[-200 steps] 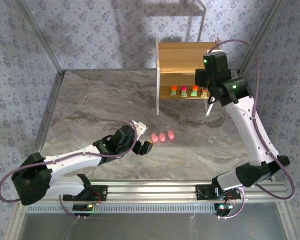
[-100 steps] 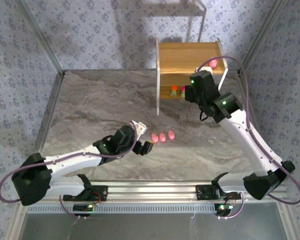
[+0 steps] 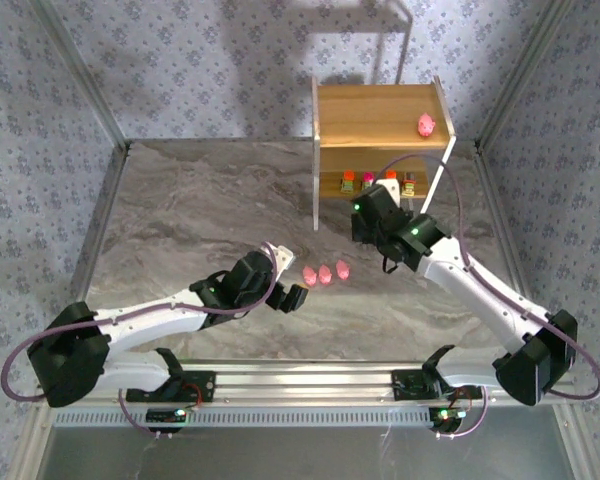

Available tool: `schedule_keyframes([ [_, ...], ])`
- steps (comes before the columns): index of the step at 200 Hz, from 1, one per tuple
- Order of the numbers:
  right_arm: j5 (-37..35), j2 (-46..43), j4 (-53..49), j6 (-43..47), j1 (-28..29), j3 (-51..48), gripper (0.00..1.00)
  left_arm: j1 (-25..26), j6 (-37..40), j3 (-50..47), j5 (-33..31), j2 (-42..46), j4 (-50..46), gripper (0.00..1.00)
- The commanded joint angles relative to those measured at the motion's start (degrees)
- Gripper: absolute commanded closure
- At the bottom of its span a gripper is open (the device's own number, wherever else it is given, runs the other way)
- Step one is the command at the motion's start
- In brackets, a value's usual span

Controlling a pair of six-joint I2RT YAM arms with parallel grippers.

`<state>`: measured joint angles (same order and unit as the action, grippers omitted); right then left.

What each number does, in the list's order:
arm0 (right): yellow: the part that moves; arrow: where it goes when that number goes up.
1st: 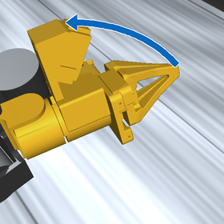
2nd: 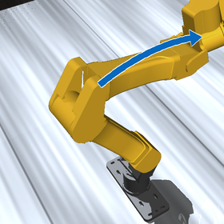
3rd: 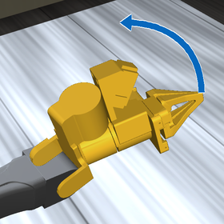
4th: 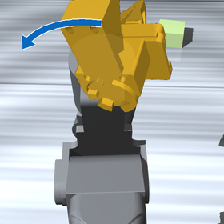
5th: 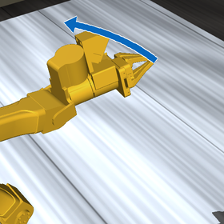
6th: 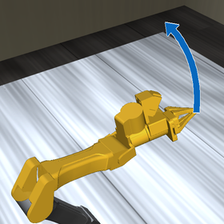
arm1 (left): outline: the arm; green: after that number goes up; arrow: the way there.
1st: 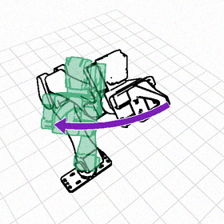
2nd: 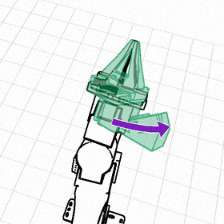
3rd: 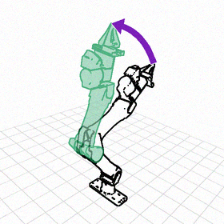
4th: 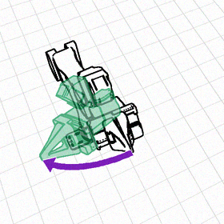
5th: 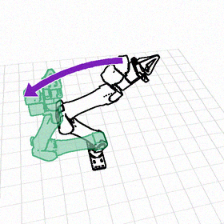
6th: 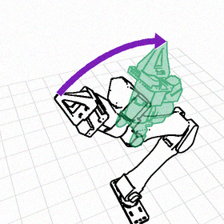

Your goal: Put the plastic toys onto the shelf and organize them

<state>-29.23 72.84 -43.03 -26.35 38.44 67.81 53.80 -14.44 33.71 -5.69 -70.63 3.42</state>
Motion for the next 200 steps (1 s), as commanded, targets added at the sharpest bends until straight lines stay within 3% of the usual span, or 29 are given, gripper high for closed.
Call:
schedule_keyframes([
  [1, 1.7, 0.3, 2.6, -4.3, 2.0, -3.7, 0.20, 0.4, -0.4, 2.1, -1.2, -0.2, -0.5, 0.00],
  [72, 3.8, 6.7, 8.2, -9.0, 7.6, -9.9, 0.20, 0.5, 0.7, 0.1, -3.9, 3.8, 0.0, 0.00],
  [117, 5.8, 9.1, 11.9, -10.7, 8.0, -12.3, 0.20, 0.6, 1.4, -0.5, -8.0, 5.8, -1.2, 0.00],
  [200, 9.1, 13.1, 15.5, -10.3, 7.6, -14.3, 0.26, 3.6, 3.5, 2.1, -12.7, 1.0, -2.6, 0.00],
])
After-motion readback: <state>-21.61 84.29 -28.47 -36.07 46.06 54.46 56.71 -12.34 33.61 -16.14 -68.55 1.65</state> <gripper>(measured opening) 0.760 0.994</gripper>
